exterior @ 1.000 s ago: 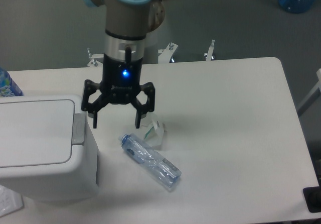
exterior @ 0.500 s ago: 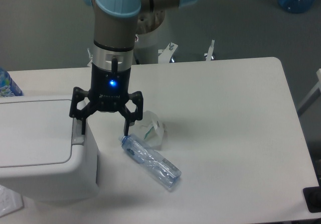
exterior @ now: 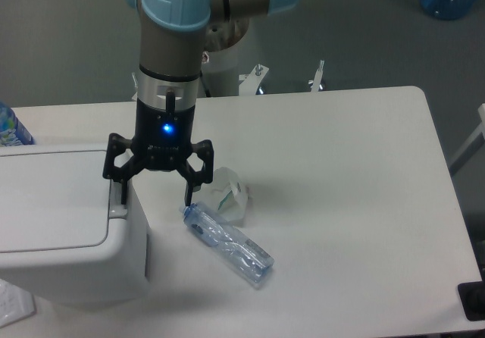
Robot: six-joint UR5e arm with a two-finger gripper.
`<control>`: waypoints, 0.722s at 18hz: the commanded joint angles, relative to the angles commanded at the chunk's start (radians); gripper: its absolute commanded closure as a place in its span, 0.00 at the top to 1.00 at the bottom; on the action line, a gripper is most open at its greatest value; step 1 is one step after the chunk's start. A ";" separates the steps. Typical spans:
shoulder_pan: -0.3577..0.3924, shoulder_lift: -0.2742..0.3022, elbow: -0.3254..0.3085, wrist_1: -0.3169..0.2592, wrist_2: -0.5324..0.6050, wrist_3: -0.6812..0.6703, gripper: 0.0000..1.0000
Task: Open the trash can
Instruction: 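Push the gripper finger against the lid to flip it open, then lift the gripper up and away from the opened bin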
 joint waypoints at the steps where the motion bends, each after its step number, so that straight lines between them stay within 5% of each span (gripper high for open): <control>1: 0.000 0.000 0.000 0.000 0.000 0.000 1.00; 7: 0.000 0.002 0.009 -0.002 -0.002 0.002 1.00; 13: 0.015 0.002 0.103 -0.002 0.005 0.046 1.00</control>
